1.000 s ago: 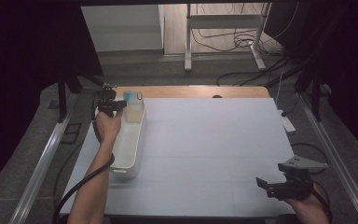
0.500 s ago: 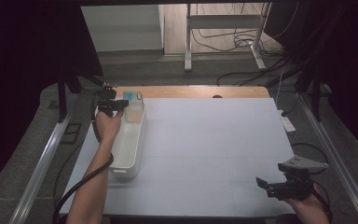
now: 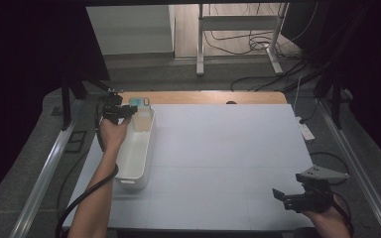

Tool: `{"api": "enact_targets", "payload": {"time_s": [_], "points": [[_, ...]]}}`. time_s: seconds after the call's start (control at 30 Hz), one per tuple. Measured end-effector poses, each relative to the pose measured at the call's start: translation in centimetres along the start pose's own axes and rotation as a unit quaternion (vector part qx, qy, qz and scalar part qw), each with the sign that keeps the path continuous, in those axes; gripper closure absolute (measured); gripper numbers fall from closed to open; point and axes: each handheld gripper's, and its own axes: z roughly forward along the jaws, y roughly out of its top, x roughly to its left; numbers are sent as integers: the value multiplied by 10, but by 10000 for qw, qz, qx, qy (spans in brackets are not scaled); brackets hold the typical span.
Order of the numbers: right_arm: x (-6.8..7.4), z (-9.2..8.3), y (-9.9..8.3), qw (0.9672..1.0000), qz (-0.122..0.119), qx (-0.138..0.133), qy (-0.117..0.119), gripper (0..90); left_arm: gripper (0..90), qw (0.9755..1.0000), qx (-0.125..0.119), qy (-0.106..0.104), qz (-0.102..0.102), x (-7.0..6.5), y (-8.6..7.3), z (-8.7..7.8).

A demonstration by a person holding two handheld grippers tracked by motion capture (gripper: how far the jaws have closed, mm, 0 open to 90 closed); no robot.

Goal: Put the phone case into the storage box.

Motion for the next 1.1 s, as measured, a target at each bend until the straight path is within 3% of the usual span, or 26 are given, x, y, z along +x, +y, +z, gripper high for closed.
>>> {"api": "enact_targets", "payload": {"time_s": [0.57,0.73,0.9,1.1], "points": [[0,0,0,10000,11,0,6,8,364,9994,-78,-84,312,1,0,-10],[0,0,0,10000,28,8,6,5,299,9993,-105,-223,286,0,-1,-14],[-1,0,0,10000,40,9,-4,0,213,9982,-169,-520,252,0,-4,-20],[-1,0,1,10000,42,34,-16,0,146,9967,-216,-698,362,-2,-6,-25]]}}
